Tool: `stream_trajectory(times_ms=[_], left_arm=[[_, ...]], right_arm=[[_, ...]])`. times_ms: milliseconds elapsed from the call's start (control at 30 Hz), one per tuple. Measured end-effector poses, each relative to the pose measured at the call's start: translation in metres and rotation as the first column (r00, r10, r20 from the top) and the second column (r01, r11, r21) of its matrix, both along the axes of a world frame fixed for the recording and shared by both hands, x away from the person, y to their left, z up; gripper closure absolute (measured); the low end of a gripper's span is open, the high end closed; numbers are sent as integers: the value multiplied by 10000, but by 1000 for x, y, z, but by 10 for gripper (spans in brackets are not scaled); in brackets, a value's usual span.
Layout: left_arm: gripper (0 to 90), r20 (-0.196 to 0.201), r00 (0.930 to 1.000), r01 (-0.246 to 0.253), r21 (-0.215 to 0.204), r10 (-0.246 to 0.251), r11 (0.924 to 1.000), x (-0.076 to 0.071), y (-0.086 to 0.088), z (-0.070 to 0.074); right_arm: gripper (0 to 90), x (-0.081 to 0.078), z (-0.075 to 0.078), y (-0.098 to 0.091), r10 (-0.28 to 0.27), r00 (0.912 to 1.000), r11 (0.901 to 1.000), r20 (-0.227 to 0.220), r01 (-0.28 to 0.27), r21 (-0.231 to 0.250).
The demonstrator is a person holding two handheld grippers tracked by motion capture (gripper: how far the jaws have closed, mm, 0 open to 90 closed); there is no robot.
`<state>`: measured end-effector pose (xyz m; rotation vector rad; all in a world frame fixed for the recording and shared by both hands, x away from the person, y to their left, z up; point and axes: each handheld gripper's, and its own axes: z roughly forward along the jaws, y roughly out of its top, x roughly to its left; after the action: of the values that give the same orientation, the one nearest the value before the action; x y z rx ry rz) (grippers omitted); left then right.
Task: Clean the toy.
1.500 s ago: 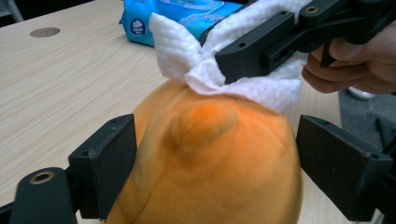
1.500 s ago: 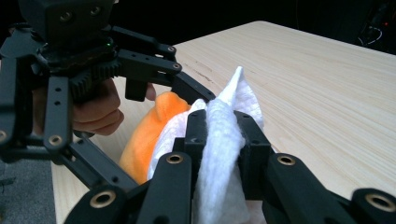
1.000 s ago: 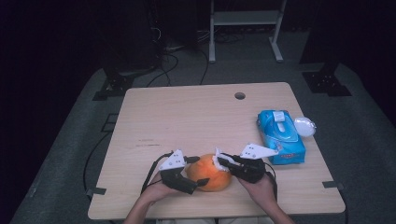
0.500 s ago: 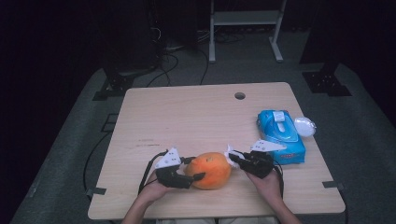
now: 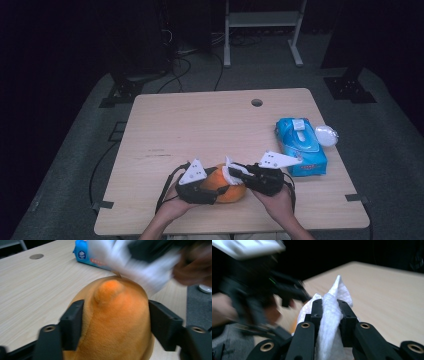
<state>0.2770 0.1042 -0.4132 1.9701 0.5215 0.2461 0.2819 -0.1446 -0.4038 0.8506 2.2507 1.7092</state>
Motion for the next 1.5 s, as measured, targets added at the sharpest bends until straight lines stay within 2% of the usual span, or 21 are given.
stream_trajectory(times_ms=[33, 100, 167, 233, 333, 400, 433, 467, 567, 633, 767, 833, 933, 1033, 1100, 1167, 1233, 1300, 1367, 1433, 1500], left_arm=[[235, -169, 9998, 106, -216, -109, 9997, 2, 3, 0], [173, -219, 9998, -42, -498, 31, 9988, 6, 8, -2], [100, -371, 9993, -65, -640, 41, 9979, 12, 14, -7], [79, -520, 9986, -64, -563, 35, 9984, 16, 17, -14], [70, -805, 9961, 325, -587, -372, 9977, 20, 17, -25], [72, -746, 9950, 631, -456, -664, 9970, 20, 15, -28], [78, -494, 9959, 744, -262, -756, 9969, 18, 13, -28], [127, -288, 9966, 765, -150, -769, 9970, 16, 13, -28], [279, -18, 9988, 486, 29, -486, 9988, 14, 12, -24], [342, 46, 9994, 351, -87, -351, 9993, 13, 12, -20], [362, 107, 9996, 251, 50, -252, 9997, 9, 12, -11], [364, 330, 9993, 136, 292, -145, 9995, 5, 13, -1], [368, 548, 9984, -189, 821, 144, 9964, 2, 14, 8], [368, 302, 9989, -384, 812, 360, 9960, 3, 14, 9], [368, 258, 9990, -392, 833, 372, 9958, 2, 12, 9], [368, 280, 9991, -351, 882, 327, 9955, 0, 10, 10], [362, 219, 9996, -183, 829, 166, 9964, -2, 8, 11], [326, 213, 9998, -11, 799, -6, 9968, -2, 7, 9], [264, -45, 9996, 269, 324, -268, 9991, 2, 10, 7], [191, -67, 9997, 216, -8, -216, 9998, 6, 14, 6], [148, -180, 9998, 15, -144, -17, 9999, 10, 16, 2]], right_arm=[[765, 3, -8, -2, -75, 9996, 10000, -265, 75, -11], [765, 8, -17, -7, -153, 9983, 9997, -566, 164, 180], [764, 9, -17, -10, -305, 9982, 9994, -523, 313, 146], [764, 10, -15, -11, -417, 9983, 9991, -416, 421, 66], [764, 10, -16, -13, -446, 9981, 9989, -417, 450, 86], [764, 11, -16, -15, -540, 9977, 9985, -399, 543, 71], [764, 11, -17, -15, -574, 9975, 9983, -410, 577, 72], [764, 12, -17, -17, -613, 9973, 9981, -402, 617, 87], [764, 14, -19, -21, -725, 9962, 9972, -488, 733, 146], [764, 16, -20, -24, -876, 9950, 9960, -482, 883, 132], [764, 25, -26, -38, -1291, 9875, 9913, -907, 1308, 120], [764, 28, -28, -43, -1384, 9845, 9895, -1075, 1420, 257], [764, 22, -14, -41, -1132, 9908, 9902, -738, 1186, 743], [764, 9, 6, -31, -657, 9978, 9929, -55, 659, 992], [764, -2, 16, -20, -230, 9991, 9951, 369, 193, 974], [764, -6, 17, -10, -14, 9984, 9974, 561, -27, 723], [764, -6, 12, -4, 43, 9984, 9992, 556, -65, 393], [765, 0, 3, -7, 39, 9998, 9989, 205, -49, 468], [764, 3, 0, -11, -55, 9999, 9991, 115, 50, 424], [764, 5, -1, -16, -321, 9994, 9990, 102, 317, 317], [764, 8, -2, -21, -527, 9986, 9980, 44, 525, 364]])
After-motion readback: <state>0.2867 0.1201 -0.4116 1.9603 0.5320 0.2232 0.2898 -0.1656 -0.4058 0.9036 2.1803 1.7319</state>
